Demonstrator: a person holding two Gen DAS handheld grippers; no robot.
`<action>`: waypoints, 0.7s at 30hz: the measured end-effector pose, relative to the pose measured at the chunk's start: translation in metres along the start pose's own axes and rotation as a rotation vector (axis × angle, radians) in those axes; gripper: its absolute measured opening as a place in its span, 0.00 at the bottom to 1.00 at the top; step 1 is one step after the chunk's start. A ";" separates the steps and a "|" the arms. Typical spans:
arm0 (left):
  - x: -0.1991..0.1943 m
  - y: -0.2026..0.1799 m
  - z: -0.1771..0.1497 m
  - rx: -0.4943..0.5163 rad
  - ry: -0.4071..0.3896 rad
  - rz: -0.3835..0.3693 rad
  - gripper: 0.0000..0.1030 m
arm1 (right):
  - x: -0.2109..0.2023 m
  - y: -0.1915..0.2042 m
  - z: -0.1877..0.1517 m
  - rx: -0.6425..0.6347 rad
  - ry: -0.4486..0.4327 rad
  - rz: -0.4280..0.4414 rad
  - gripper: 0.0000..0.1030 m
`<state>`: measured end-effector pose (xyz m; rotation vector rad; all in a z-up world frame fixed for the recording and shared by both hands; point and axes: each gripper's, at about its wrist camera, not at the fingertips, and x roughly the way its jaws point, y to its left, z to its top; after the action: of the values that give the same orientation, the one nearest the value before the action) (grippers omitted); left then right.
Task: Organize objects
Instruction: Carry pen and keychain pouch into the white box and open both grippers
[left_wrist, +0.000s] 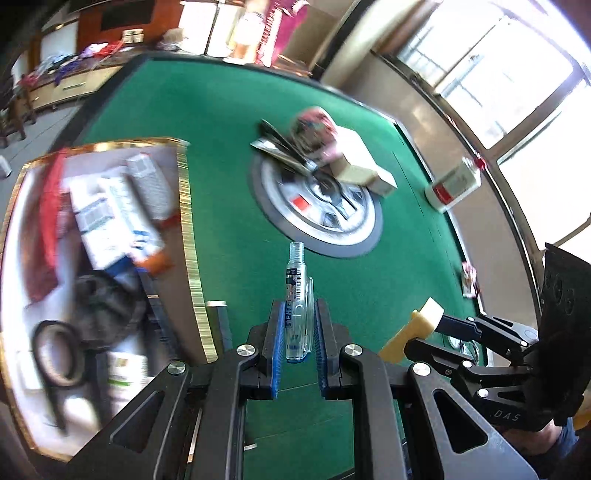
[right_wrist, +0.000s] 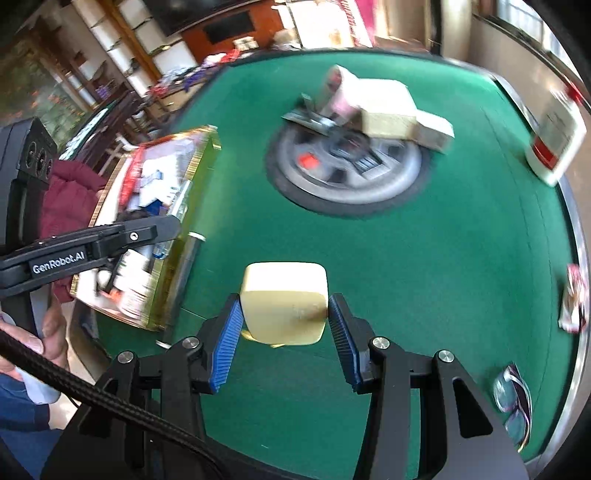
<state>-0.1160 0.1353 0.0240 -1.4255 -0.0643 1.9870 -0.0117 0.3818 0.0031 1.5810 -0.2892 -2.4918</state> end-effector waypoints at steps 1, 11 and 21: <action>-0.010 0.012 0.001 -0.017 -0.019 0.011 0.12 | 0.001 0.011 0.007 -0.021 -0.006 0.010 0.45; -0.060 0.134 -0.010 -0.192 -0.088 0.134 0.12 | 0.039 0.116 0.066 -0.194 -0.027 0.082 0.45; -0.051 0.201 -0.022 -0.267 -0.057 0.199 0.12 | 0.125 0.159 0.109 -0.247 0.046 -0.019 0.45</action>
<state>-0.1883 -0.0537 -0.0256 -1.5937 -0.2281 2.2489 -0.1561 0.2044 -0.0202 1.5430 0.0393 -2.3919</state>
